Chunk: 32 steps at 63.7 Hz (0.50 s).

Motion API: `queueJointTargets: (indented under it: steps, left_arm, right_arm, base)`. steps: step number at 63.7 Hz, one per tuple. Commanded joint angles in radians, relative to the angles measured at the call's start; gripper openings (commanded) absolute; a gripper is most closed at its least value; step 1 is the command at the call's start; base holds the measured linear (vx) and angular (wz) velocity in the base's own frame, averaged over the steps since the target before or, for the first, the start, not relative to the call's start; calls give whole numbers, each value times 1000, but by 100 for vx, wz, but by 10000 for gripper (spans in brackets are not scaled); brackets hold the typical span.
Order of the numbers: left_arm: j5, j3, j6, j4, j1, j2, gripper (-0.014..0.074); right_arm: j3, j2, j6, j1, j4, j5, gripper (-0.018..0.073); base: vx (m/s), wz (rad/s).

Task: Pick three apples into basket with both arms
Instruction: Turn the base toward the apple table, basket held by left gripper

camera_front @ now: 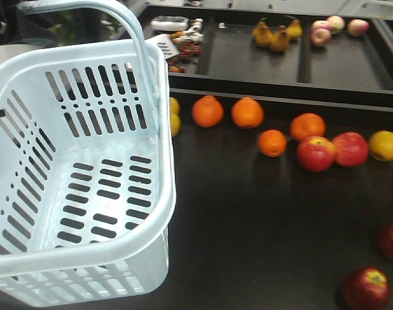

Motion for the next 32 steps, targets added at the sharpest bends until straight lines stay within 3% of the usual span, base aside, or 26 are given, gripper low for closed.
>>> queueJointTargets:
  steps: [1,32]
  left_arm:
    - [-50,-33,-9,16,-2,-27,-6]
    - [-50,-33,-9,16,-2,-27,-6]
  right_arm:
    - [11,-14,-1,-5,0,-78,-8]
    - [11,-14,-1,-5,0,-78,-8]
  base:
    - [6,-52]
    - [5,-34]
